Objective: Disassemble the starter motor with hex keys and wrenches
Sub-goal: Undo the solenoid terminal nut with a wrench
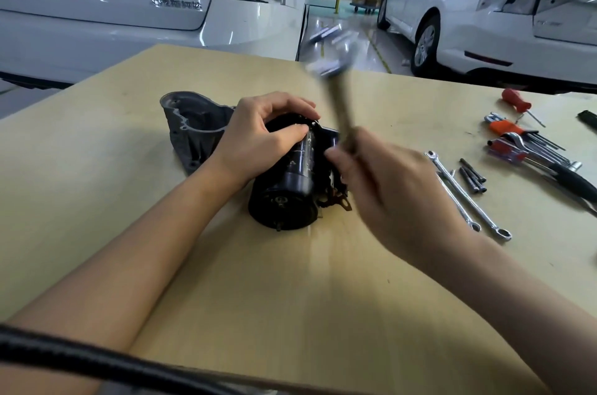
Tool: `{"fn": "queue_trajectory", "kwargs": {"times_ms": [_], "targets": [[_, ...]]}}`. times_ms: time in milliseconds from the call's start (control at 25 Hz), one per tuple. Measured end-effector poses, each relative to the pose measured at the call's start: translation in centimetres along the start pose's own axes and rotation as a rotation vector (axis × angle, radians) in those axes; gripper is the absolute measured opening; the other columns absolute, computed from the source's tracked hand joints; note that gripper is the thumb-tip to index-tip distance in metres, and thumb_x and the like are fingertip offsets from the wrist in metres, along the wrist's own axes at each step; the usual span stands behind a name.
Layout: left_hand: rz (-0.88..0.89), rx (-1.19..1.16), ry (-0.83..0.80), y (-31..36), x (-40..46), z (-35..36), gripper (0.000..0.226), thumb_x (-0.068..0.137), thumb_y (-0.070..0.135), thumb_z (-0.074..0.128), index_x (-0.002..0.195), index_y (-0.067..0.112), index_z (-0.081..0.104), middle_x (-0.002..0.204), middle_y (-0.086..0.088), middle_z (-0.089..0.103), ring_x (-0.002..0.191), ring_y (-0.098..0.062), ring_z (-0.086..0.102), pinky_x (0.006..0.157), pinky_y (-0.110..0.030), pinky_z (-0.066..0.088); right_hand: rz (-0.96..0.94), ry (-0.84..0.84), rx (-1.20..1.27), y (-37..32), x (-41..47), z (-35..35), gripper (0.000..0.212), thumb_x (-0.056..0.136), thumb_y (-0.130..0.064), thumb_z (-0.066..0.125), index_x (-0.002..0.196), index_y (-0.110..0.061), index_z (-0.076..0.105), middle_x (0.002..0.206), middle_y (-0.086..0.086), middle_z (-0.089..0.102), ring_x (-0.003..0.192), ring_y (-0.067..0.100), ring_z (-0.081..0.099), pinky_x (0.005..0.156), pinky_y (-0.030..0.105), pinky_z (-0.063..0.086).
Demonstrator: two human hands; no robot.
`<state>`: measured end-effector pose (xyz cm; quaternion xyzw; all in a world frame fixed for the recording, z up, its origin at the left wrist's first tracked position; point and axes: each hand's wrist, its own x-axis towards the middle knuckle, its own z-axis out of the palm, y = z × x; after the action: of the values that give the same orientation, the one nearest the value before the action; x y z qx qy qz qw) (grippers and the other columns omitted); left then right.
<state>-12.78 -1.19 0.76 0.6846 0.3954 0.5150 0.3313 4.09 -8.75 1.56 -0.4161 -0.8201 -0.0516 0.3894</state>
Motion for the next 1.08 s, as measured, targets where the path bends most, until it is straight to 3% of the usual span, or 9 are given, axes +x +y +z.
{"fn": "queue_trajectory", "kwargs": {"times_ms": [120,240,320,560,760,960,1080], "targets": [[-0.013,0.008,-0.009,0.1,-0.1,-0.2,0.027,0.083,-0.009,0.063,0.089,0.015,0.071,0.109,-0.006,0.07,0.108,-0.009,0.064,0.099,-0.022,0.047,0.378,0.232,0.331,2.0,-1.1,-0.4,0.028,0.098,-0.034,0.046,0.076,-0.018,0.055,0.05,-0.01,0.045,0.045,0.007,0.04,0.046,0.017,0.028],[-0.01,0.004,-0.013,0.2,-0.1,-0.2,0.026,0.083,-0.009,0.063,0.091,0.013,0.071,0.11,-0.006,0.07,0.107,-0.008,0.064,0.099,-0.022,0.047,0.659,0.291,0.642,3.2,-1.9,-0.3,0.033,0.101,-0.032,0.046,0.072,-0.018,0.054,0.044,-0.008,0.043,0.042,0.011,0.04,0.041,0.02,0.031],[-0.015,0.01,-0.012,0.2,-0.2,-0.3,0.025,0.083,-0.009,0.063,0.092,0.013,0.071,0.11,-0.006,0.07,0.108,-0.008,0.064,0.099,-0.022,0.047,0.744,0.294,0.768,3.4,-1.9,-0.1,0.034,0.101,-0.029,0.045,0.073,-0.014,0.056,0.042,-0.006,0.042,0.041,0.015,0.043,0.041,0.019,0.036],[-0.015,0.009,-0.013,0.2,-0.2,-0.2,0.025,0.083,-0.009,0.063,0.092,0.013,0.071,0.11,-0.006,0.069,0.108,-0.009,0.064,0.099,-0.022,0.047,0.686,0.293,0.872,3.2,-1.8,0.4,0.029,0.1,-0.026,0.046,0.078,-0.011,0.058,0.05,0.002,0.048,0.045,0.015,0.054,0.048,0.022,0.045],[-0.022,0.008,-0.017,0.3,-0.2,-0.3,0.024,0.083,-0.009,0.063,0.09,0.013,0.071,0.11,-0.005,0.069,0.107,-0.008,0.064,0.098,-0.022,0.048,0.502,0.153,0.732,2.7,-1.2,0.7,0.023,0.097,-0.029,0.048,0.08,-0.017,0.058,0.05,-0.008,0.054,0.049,0.011,0.054,0.053,0.02,0.046],[-0.024,0.007,-0.005,0.3,-0.3,-0.2,0.024,0.083,-0.009,0.062,0.091,0.011,0.072,0.111,-0.006,0.07,0.107,-0.01,0.065,0.099,-0.026,0.048,0.288,-0.107,0.505,2.7,1.2,0.3,0.023,0.094,-0.028,0.052,0.078,-0.012,0.057,0.056,-0.007,0.043,0.052,0.009,0.041,0.049,0.024,0.034],[-0.014,0.01,-0.011,0.3,-0.3,-0.3,0.023,0.083,-0.011,0.061,0.094,0.007,0.071,0.108,-0.008,0.07,0.106,-0.012,0.065,0.095,-0.024,0.05,0.117,-0.316,0.29,2.0,2.6,0.0,0.027,0.095,-0.031,0.054,0.068,-0.027,0.05,0.052,-0.012,0.041,0.048,0.007,0.036,0.047,0.018,0.028]]}}
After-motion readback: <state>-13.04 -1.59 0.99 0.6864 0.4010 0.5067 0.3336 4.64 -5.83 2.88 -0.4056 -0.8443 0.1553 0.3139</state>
